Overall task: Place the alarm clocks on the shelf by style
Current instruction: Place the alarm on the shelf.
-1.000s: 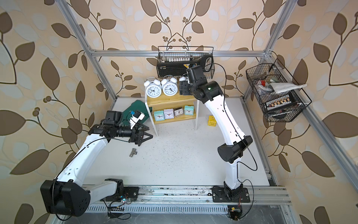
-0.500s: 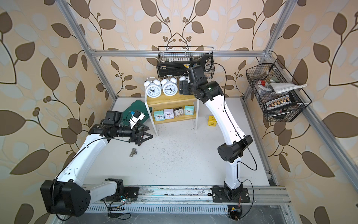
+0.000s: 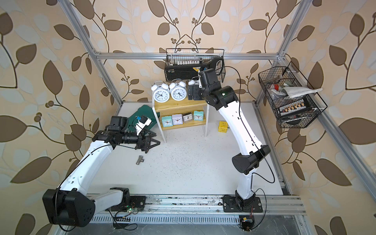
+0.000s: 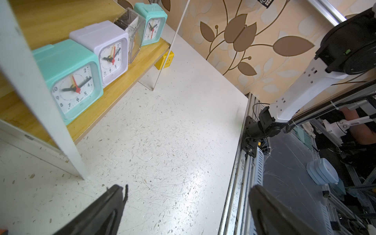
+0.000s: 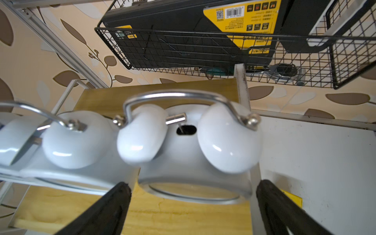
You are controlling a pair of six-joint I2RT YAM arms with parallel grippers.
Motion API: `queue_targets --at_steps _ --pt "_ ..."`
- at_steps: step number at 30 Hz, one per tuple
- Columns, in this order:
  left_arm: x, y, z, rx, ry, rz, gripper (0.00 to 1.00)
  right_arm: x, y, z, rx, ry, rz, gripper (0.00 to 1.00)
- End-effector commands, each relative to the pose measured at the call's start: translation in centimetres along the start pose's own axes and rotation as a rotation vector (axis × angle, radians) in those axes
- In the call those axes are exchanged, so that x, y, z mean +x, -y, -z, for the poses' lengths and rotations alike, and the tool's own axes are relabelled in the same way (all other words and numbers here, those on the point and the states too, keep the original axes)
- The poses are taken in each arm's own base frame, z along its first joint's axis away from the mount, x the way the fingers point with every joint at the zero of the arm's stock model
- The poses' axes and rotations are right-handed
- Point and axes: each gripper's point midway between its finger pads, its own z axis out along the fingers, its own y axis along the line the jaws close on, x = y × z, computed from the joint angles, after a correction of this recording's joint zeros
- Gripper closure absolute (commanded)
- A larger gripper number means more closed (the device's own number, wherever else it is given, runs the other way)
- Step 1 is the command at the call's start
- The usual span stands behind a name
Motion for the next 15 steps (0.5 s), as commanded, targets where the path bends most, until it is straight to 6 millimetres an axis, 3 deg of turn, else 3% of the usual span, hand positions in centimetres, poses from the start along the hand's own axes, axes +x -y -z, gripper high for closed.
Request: queue_targets --at_steps 1,6,10,15 --pt "-0.9 -0.4 0.8 -0.034 0.036 -0.028 0.01 -1.0 0.1 3.1 -0.034 0.061 0.016 0.01" --pt "-1.4 -3.0 2.3 -0.132 0.079 0.036 0.01 0.4 2.5 5.9 -0.017 0.101 -0.007 0.01" --pt "-1.3 -5.5 3.7 -0.224 0.114 0.080 0.01 2.5 6.8 7.7 0.033 0.121 -0.090 0.01" --pt "-0.2 -8.2 4.7 -0.346 0.122 0.110 0.01 6.8 12.8 7.6 0.128 0.092 -0.181 0.01"
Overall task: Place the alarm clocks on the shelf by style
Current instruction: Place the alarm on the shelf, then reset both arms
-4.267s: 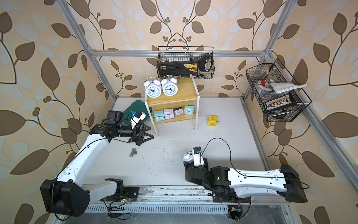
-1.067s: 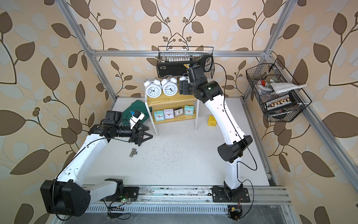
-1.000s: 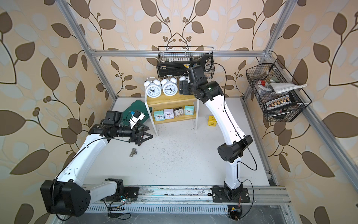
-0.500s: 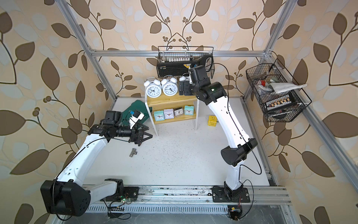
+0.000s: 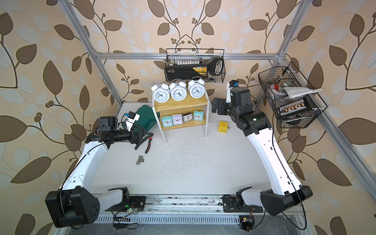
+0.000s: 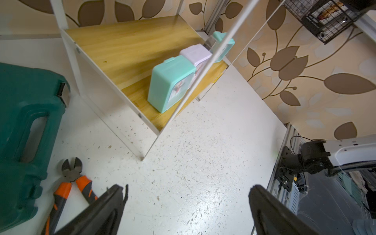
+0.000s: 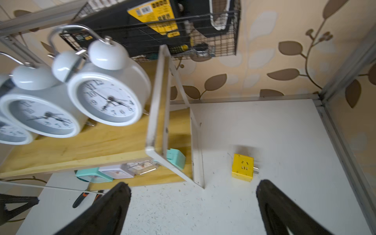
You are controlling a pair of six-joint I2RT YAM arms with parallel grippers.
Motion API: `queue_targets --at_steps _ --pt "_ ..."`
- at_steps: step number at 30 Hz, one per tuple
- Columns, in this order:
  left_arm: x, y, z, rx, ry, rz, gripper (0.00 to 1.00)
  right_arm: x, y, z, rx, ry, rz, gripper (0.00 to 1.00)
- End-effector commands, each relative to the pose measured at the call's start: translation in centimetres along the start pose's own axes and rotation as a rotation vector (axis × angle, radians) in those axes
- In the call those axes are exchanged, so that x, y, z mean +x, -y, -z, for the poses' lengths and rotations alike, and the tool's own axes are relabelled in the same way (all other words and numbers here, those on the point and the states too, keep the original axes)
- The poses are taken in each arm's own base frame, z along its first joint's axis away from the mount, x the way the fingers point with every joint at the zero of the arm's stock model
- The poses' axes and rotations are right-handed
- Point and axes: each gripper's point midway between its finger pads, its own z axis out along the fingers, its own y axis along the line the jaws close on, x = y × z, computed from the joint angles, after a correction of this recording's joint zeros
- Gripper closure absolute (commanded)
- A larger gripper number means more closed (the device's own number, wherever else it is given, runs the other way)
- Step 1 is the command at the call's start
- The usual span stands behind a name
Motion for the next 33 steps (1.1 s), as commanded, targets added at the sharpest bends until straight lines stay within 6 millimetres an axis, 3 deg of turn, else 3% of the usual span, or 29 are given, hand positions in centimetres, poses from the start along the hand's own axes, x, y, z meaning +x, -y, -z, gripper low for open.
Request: queue_targets --at_steps 1,8,14,19,29,33 --pt "-0.2 -1.6 0.6 -0.093 0.034 -0.017 0.01 2.0 2.7 -1.3 0.025 -0.010 -0.058 0.01" --pt "2.5 -6.1 0.3 -0.258 0.046 -0.003 0.01 9.7 10.6 -4.3 0.198 -0.074 -0.104 0.01" --pt "5.3 -10.0 -0.7 -0.356 0.080 0.028 0.01 15.1 12.7 -7.8 0.205 -0.070 0.045 0.01" --pt "5.8 -11.8 -1.0 -0.419 0.146 -0.020 0.01 18.5 14.0 -9.8 0.208 -0.023 0.142 0.01" --pt "7.0 -13.4 -1.3 -0.495 0.279 -0.106 0.01 18.6 16.3 -9.8 0.293 0.122 0.126 0.01" --pt "6.7 -13.3 -1.1 -0.495 0.321 -0.110 0.01 18.0 15.8 -9.8 0.249 0.240 0.118 0.01"
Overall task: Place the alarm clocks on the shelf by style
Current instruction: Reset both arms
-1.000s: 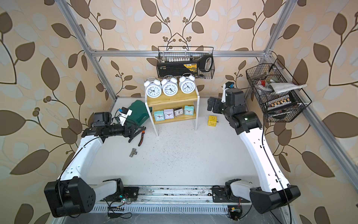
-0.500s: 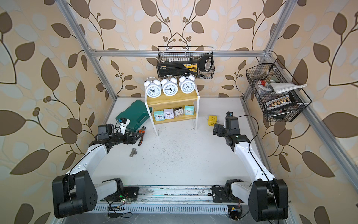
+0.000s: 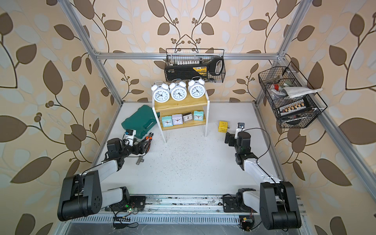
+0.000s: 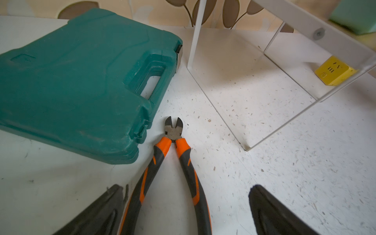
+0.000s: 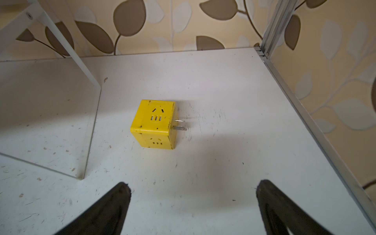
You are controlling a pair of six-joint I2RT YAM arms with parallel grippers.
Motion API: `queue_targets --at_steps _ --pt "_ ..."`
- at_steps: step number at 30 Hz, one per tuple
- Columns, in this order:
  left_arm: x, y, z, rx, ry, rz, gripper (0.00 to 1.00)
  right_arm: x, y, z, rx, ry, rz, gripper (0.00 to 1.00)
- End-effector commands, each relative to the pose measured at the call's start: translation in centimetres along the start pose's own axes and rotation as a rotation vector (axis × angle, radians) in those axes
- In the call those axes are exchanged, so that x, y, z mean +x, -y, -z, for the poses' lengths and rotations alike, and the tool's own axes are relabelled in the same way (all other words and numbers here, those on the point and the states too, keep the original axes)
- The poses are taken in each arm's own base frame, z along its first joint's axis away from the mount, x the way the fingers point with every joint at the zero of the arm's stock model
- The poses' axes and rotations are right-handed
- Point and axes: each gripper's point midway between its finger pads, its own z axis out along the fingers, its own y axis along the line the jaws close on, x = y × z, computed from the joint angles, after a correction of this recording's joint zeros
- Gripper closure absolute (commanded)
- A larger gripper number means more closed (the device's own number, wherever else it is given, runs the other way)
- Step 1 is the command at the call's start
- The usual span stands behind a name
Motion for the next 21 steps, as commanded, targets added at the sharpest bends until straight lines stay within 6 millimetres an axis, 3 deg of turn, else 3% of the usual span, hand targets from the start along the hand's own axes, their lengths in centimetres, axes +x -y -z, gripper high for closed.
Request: queue_targets --at_steps 1,5,10,18,21 --pt "-2.9 -0.6 0.6 -0.031 0.143 -0.050 0.01 -2.1 0.0 0.1 -0.007 0.161 -0.014 0.01" --pt "-2.3 -0.6 0.3 -0.031 0.182 -0.061 0.01 -2.2 0.0 -0.5 -0.009 0.144 -0.004 0.01" --pt "-1.8 -3.0 -1.1 -0.110 0.138 0.011 0.01 -2.1 -0.7 -1.0 -0.044 0.120 0.015 0.01" --pt "-1.0 -4.5 -2.3 -0.153 0.091 0.064 0.01 2.0 -0.9 -2.6 -0.061 0.132 0.013 0.01" --pt "-0.9 -4.8 -2.4 -0.163 0.074 0.075 0.01 2.2 -1.4 -2.8 -0.093 0.138 0.034 0.01"
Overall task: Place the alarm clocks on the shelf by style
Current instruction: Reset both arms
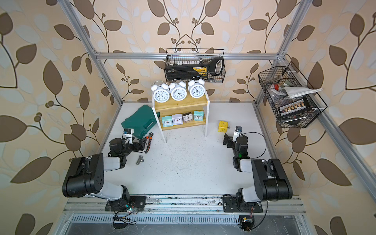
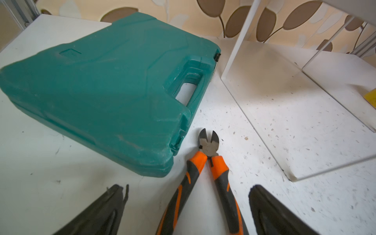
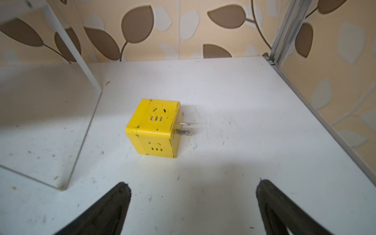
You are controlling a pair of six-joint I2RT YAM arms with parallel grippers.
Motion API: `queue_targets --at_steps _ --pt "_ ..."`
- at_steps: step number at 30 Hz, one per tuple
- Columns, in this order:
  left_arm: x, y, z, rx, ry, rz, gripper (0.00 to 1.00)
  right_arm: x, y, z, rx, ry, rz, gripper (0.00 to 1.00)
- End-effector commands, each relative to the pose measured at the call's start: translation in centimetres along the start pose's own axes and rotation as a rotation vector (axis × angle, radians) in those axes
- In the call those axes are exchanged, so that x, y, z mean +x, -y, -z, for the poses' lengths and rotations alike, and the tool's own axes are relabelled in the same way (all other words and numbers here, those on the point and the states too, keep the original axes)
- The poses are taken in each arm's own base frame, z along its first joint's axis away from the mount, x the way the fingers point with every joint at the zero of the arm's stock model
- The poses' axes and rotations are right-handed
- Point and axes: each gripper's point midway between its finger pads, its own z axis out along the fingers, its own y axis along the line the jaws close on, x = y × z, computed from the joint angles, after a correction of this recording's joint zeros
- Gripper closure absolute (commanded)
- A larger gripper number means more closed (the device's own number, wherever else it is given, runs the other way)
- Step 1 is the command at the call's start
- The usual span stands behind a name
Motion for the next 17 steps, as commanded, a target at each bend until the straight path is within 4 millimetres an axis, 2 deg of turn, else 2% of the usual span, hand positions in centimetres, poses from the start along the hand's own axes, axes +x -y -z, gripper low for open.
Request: queue_targets --at_steps 1,4,7,17 --pt "-1.3 -0.8 -0.2 -0.032 0.028 0.008 0.01 -1.8 -0.5 0.2 -0.031 0.060 0.007 0.01" --pt "-1.3 -0.9 -0.3 -0.041 0.025 0.014 0.01 -2.1 -1.7 -0.1 -0.098 0.084 0.043 0.01" --pt "-1.3 -0.9 -0.3 -0.041 0.023 0.015 0.01 -1.7 -1.5 -0.9 -0.073 0.019 0.049 0.01" --pt "-1.2 -0.9 -0.3 -0.040 0.024 0.014 0.01 -1.7 -1.7 -0.9 -0.073 0.028 0.055 0.01"
